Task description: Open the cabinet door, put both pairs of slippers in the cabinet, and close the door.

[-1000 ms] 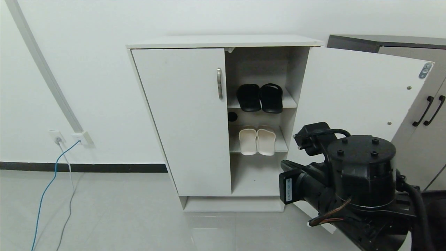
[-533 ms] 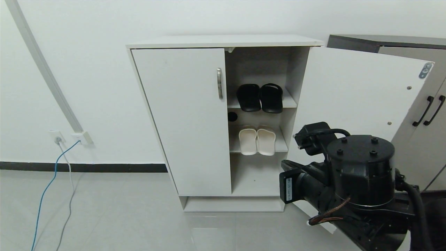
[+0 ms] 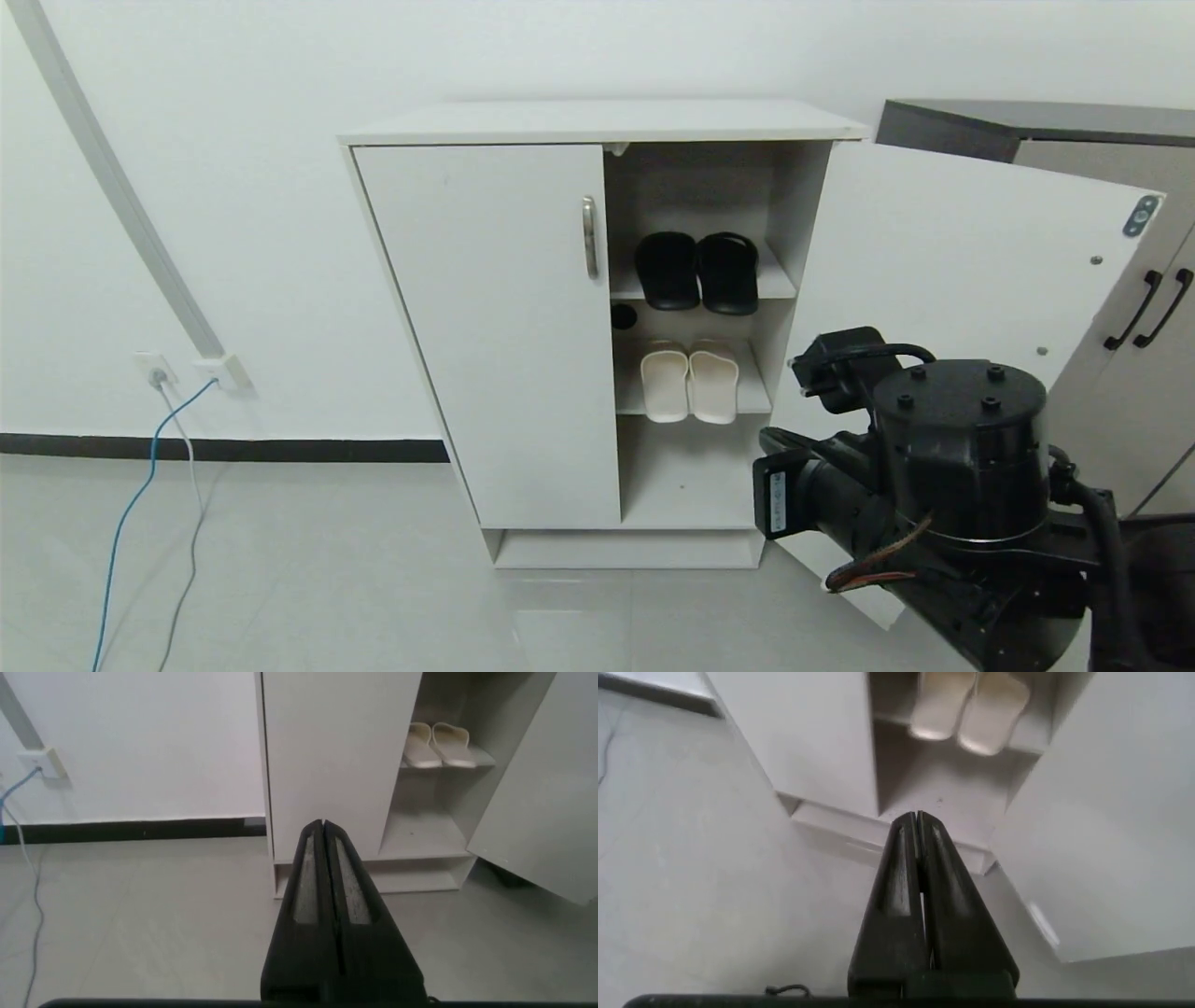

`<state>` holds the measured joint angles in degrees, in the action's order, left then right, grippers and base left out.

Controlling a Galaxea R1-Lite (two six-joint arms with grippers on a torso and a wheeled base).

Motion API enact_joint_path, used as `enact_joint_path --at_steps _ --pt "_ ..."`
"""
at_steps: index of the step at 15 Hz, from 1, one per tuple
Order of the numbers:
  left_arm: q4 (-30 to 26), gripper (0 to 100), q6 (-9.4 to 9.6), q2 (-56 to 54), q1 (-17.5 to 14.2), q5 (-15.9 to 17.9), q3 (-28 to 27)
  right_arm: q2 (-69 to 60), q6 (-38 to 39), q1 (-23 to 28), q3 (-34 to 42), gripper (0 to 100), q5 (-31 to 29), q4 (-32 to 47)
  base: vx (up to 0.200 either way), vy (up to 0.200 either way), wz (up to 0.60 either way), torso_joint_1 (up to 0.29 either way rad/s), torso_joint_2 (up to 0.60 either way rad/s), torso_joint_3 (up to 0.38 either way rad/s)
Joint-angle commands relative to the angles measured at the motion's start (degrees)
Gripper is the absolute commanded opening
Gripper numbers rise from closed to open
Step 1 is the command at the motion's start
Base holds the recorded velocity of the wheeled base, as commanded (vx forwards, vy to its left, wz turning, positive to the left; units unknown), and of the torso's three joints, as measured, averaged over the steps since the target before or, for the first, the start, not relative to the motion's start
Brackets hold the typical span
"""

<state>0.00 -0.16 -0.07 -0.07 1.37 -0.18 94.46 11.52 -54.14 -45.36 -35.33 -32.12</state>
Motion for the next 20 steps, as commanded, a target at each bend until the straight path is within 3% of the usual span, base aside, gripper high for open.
enact_joint_path --at_steps 1,9,20 --pt "0.00 0 -0.02 0.07 -0.01 0.04 0.01 0.11 -0.01 -0.18 -0.08 0 0.08 0.04 0.000 0.000 0.00 0.032 -0.50 -0.369" --pt "0.00 0 -0.02 0.07 -0.01 0.04 0.01 0.02 -0.01 -0.18 0.01 0 0.00 0.04 0.000 0.000 0.00 0.094 -0.46 -0.352" --pt "0.00 0 0.07 0.07 -0.01 0.04 0.01 0.11 -0.01 -0.18 0.10 0 0.00 0.04 0.000 0.000 0.00 0.179 -0.50 -0.318"
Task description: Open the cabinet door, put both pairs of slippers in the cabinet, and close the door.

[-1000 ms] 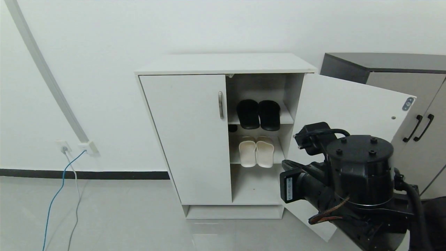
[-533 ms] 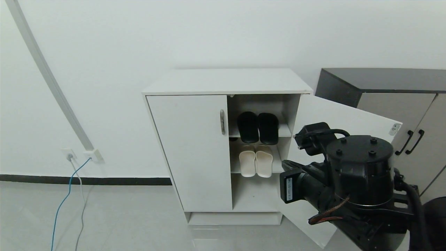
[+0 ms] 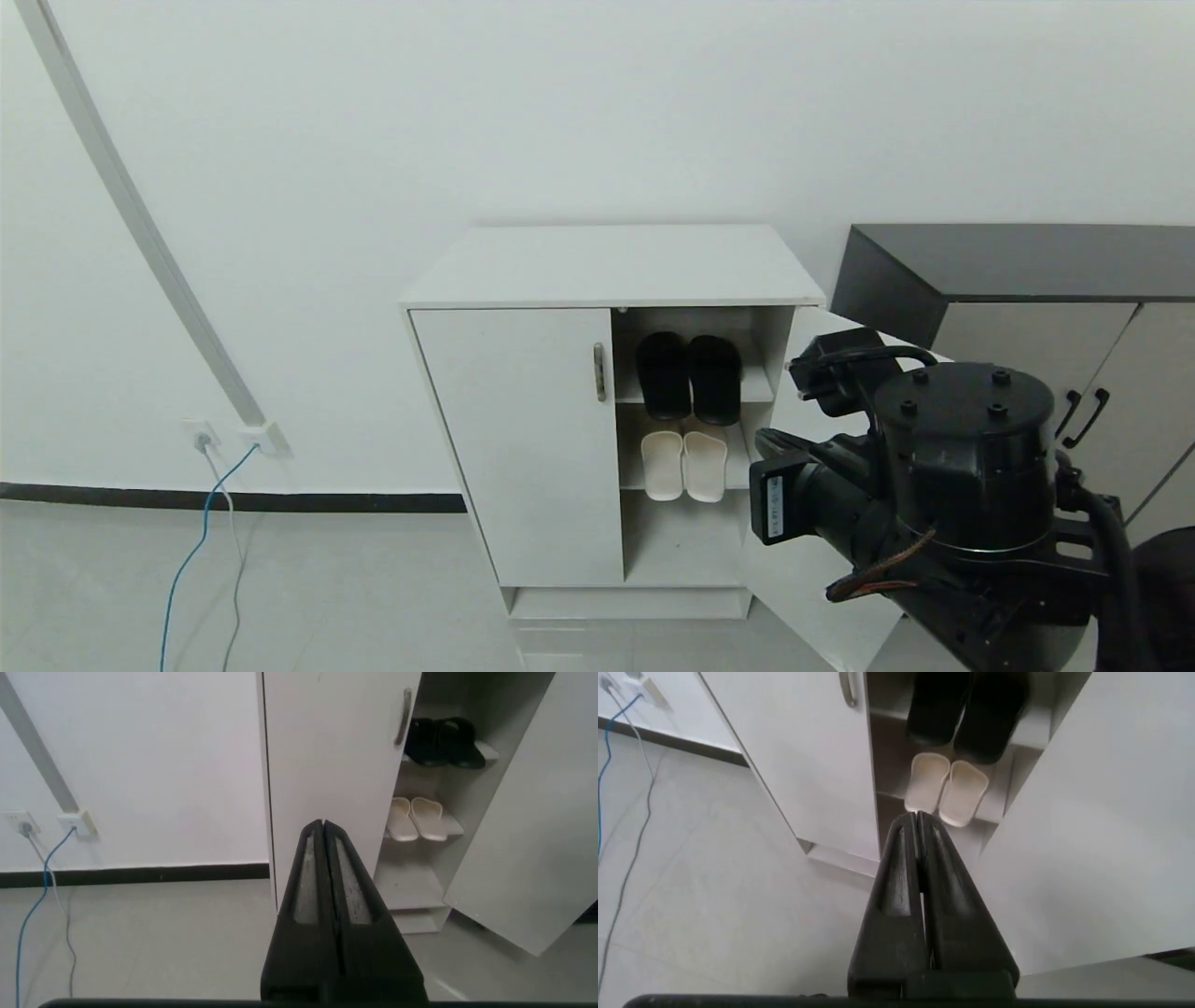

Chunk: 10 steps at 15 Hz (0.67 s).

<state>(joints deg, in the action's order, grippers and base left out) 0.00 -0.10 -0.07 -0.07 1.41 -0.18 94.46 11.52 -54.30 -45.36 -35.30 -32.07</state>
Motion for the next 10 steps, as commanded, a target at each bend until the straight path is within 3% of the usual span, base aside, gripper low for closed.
enact_joint_path --at_steps 1,10 --pt "0.00 0 -0.08 0.07 -0.01 -0.01 0.01 0.11 -0.01 -0.02 0.10 0 0.15 -0.01 0.000 0.000 0.00 0.227 -0.52 -0.320" --pt "0.00 0 -0.08 0.07 -0.01 -0.01 0.01 0.19 -0.62 0.33 1.06 0 0.24 -0.01 0.000 0.000 0.00 0.243 -0.57 -0.325"
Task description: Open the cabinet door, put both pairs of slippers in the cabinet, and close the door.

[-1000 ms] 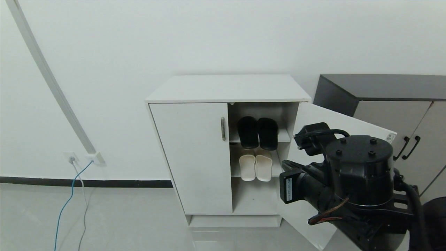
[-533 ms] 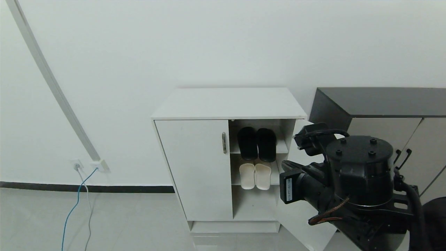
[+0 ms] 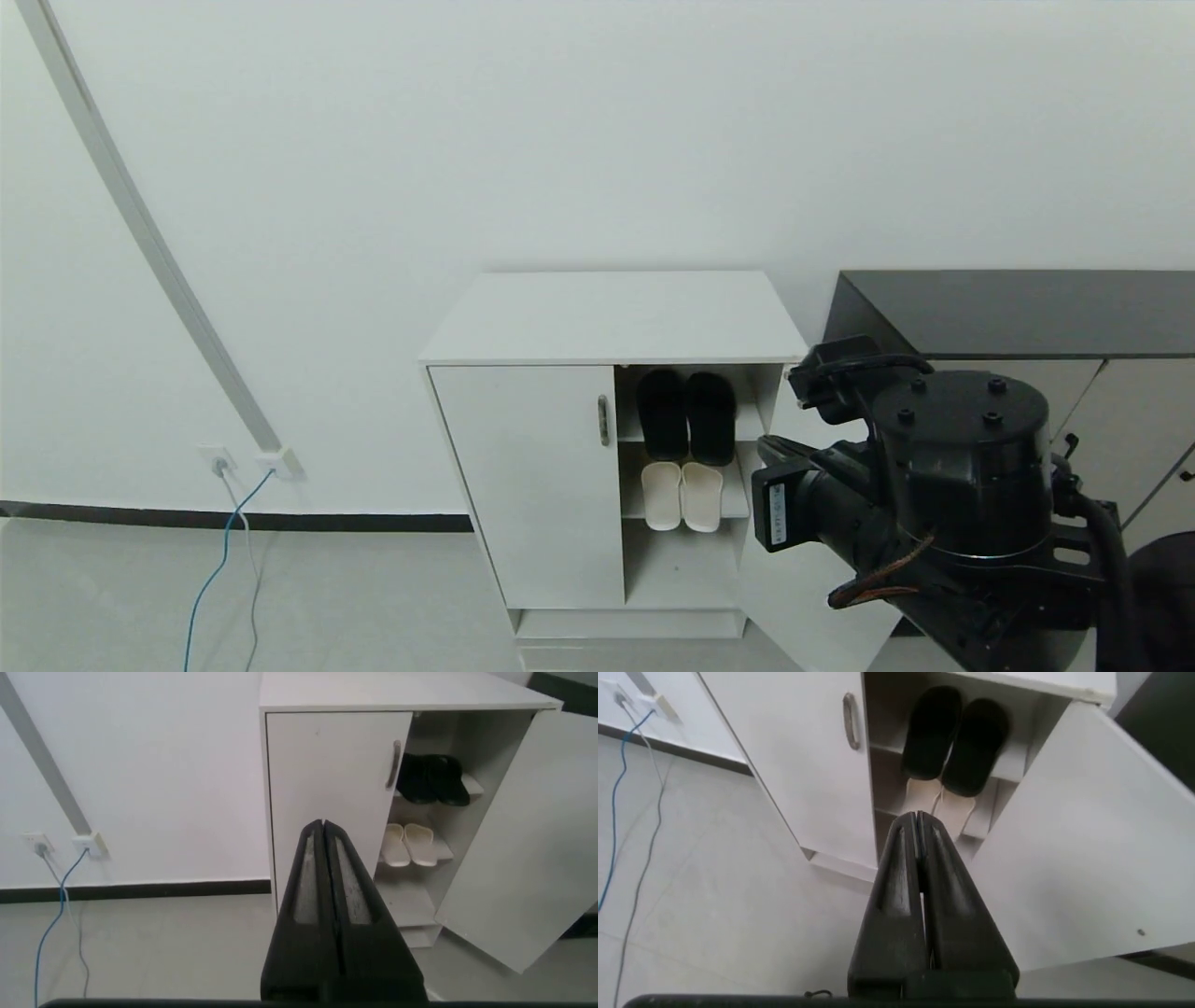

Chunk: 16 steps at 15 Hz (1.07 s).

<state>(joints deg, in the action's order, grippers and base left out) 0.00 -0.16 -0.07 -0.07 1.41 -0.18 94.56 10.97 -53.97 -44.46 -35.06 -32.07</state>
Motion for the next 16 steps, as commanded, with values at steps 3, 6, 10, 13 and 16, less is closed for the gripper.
enact_joint_path --at_steps 3,6,10,13,16 --pt "0.00 0 -0.02 0.07 -0.01 -0.01 0.01 0.45 -0.16 0.00 0.16 0 -0.01 -0.09 0.000 0.000 0.00 0.196 -0.42 -0.235" --pt "0.00 0 -0.02 0.07 -0.01 -0.01 0.01 0.62 -0.16 0.00 0.34 0 -0.01 -0.09 0.000 0.000 -0.20 0.175 -0.38 -0.212" --pt "0.00 0 -0.02 0.07 -0.01 -0.01 0.01 0.62 -0.16 0.00 0.34 0 0.08 -0.09 0.000 0.000 -0.60 0.036 -0.08 -0.040" --pt "0.00 0 -0.02 0.07 -0.01 -0.01 0.01 0.62 -0.25 0.00 0.43 0 0.08 -0.36 0.000 0.000 -0.60 0.011 0.00 0.001" --pt "0.00 0 -0.02 0.07 -0.01 -0.01 0.01 0.80 -0.86 0.00 1.04 0 0.08 -2.38 0.000 0.000 0.00 0.000 0.00 0.000"
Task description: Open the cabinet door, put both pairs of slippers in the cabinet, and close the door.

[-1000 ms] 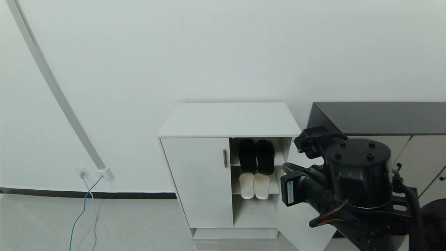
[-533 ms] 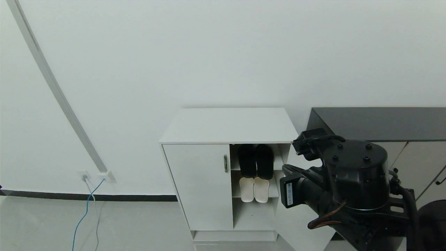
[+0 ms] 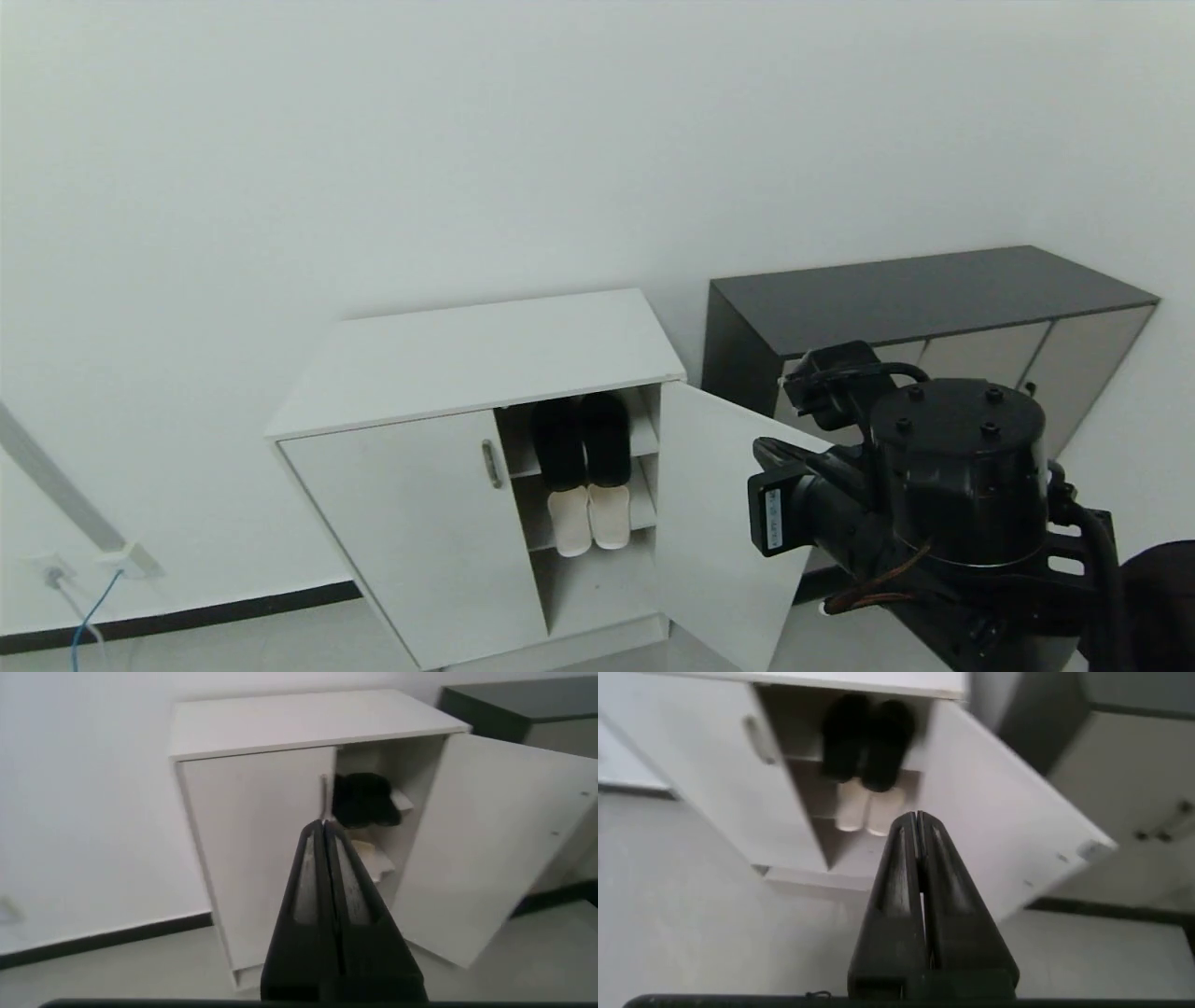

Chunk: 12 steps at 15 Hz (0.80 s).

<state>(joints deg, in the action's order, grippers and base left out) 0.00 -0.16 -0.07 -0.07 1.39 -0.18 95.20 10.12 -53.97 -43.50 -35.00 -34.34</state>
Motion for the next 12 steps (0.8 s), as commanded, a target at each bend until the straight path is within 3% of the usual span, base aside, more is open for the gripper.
enact_joint_path --at_steps 1,4,6,7,8,9,12 --pt "0.00 0 -0.02 0.07 -0.01 0.02 0.01 0.17 -0.01 0.00 0.17 0 0.02 -0.11 0.000 0.000 0.00 0.000 0.00 0.000" --pt "0.00 0 -0.02 0.07 -0.01 0.02 0.01 0.25 -1.94 1.58 0.69 0 -0.07 -0.64 0.000 0.000 0.00 0.000 0.00 0.000" --pt "0.00 0 -0.02 0.07 -0.01 0.02 0.01 2.10 -2.03 6.07 -0.45 0 1.34 -2.92 0.000 0.000 0.00 0.000 0.00 0.000" --pt "0.00 0 0.07 0.07 -0.01 0.02 0.01 2.98 -1.94 8.26 -1.59 0 3.62 -3.28 0.000 0.000 0.00 0.000 0.00 0.000" --pt "0.00 0 0.07 0.07 -0.01 0.02 0.01 4.12 -1.50 13.98 -3.70 0 9.60 -2.75 0.000 0.000 0.00 0.000 0.00 0.000" --pt "0.00 0 0.16 0.07 -0.01 0.10 0.01 5.26 -1.50 17.23 -4.76 0 11.01 -2.40 -0.200 0.000 0.00 0.007 0.00 0.002" --pt "0.00 0 0.07 0.07 -0.01 0.02 0.01 6.76 -1.42 19.95 -5.20 0 11.27 -2.49 -0.133 0.000 0.00 0.000 0.00 -0.002"
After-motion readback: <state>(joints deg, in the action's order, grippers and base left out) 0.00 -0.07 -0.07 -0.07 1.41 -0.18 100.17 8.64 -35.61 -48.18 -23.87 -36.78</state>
